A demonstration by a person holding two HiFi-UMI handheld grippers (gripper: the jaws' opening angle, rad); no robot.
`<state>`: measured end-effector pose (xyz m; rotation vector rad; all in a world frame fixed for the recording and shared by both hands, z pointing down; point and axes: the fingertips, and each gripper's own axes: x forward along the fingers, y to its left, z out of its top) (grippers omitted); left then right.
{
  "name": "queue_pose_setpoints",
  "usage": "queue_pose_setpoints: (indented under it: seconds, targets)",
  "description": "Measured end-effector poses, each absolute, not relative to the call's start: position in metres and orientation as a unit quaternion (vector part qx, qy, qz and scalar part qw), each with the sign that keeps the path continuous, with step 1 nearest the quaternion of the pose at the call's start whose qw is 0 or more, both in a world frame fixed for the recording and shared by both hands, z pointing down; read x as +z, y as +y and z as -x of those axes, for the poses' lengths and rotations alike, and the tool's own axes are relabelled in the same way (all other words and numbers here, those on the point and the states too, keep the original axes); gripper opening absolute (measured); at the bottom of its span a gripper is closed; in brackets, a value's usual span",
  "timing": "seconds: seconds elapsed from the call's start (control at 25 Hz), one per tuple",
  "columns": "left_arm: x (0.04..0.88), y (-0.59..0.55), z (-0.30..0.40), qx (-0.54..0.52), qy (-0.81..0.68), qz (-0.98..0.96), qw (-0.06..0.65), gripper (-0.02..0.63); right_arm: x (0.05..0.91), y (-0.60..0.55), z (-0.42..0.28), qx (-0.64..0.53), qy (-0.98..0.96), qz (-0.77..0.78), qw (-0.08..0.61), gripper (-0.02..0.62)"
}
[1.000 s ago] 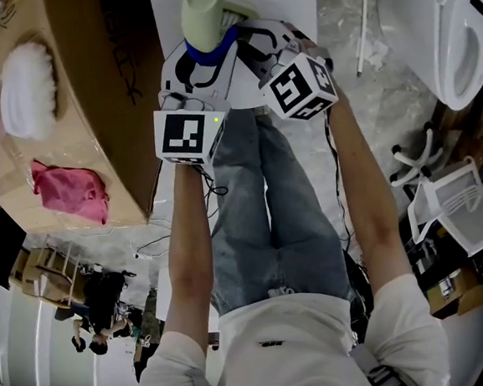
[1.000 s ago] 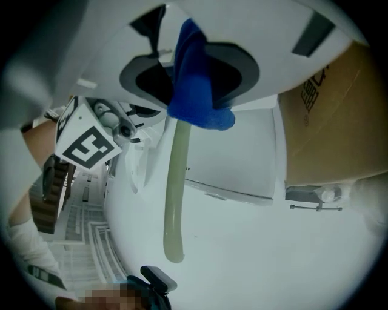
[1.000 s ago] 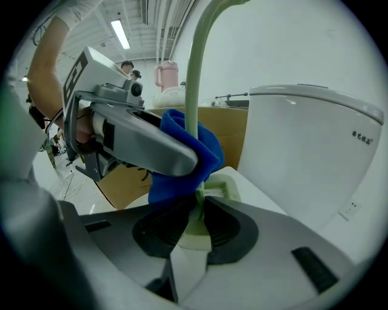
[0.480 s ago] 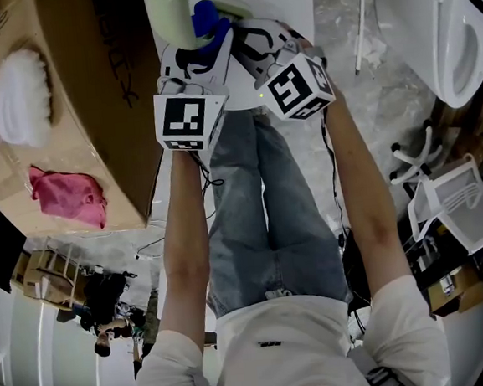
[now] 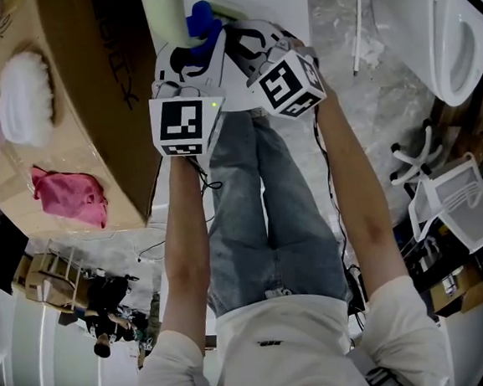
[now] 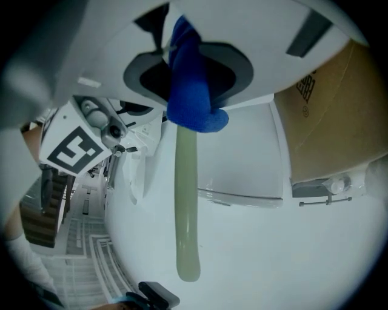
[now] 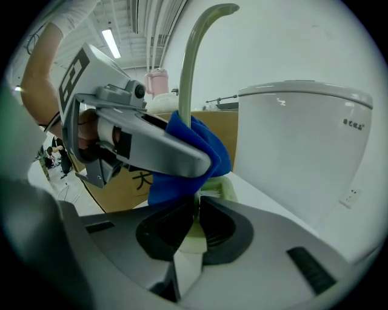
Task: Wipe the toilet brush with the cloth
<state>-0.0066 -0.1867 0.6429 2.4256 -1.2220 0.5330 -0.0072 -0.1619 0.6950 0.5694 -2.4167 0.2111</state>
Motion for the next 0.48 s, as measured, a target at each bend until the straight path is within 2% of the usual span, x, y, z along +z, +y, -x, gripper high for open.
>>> queue_pose_setpoints:
  seconds: [0.48]
  targets:
    - [0.572,-0.197,0.011,0.141,-0.441,-0.870,0.169,0.118,0.696,-0.162,0.009,0.083,-0.914,-0.204,0.340,0.031]
